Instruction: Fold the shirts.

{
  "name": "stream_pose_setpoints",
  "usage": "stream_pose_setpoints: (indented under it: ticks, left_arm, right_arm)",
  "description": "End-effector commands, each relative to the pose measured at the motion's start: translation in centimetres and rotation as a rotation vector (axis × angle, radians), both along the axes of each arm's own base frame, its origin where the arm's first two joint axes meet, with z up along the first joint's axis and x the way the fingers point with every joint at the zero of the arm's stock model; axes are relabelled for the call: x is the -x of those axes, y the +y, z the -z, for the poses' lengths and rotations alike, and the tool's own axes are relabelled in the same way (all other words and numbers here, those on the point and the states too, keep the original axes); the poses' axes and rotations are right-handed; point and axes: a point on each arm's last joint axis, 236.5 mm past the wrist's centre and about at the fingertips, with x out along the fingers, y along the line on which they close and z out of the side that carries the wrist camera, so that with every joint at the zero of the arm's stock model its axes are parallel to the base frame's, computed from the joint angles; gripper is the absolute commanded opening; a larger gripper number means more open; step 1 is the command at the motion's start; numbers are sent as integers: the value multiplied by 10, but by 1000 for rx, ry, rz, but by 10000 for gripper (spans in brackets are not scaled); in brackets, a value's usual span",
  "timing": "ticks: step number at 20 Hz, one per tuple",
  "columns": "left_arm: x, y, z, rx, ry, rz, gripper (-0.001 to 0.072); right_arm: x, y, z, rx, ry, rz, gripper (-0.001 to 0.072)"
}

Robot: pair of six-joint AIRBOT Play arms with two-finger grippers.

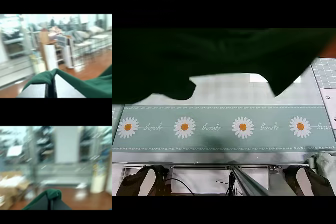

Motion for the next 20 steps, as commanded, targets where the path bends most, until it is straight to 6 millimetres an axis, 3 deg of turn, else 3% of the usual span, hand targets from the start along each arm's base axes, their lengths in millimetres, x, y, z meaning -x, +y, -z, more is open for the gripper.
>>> stream_pose_setpoints:
  ticks: [1, 4, 8, 10, 13, 14, 18, 20]
  left_arm:
    - [49, 13, -1, 17, 60, -187, 32]
    - [67, 15, 24, 42, 165, -230, 32]
    - [60, 19, 95, 24, 482, -235, 33]
    - [50, 25, 136, -10, 659, -228, 32]
    - [26, 27, 183, -19, 848, -163, 32]
    - [15, 31, 200, -16, 908, -154, 33]
    - [-38, 49, 281, 48, 1154, -105, 33]
    - [-76, 57, 319, 106, 1209, -87, 33]
  right_arm:
    - [66, -9, -16, 43, -37, 203, 36]
    - [85, -12, 14, 44, 112, 258, 36]
    - [86, -17, 100, 60, 496, 250, 36]
    - [85, -14, 145, 80, 718, 164, 36]
    - [61, -5, 184, 75, 877, 16, 36]
    - [51, -6, 206, 69, 955, -6, 36]
    - [5, -35, 327, 93, 1331, -4, 36]
    - [-35, -39, 355, 85, 1372, -14, 36]
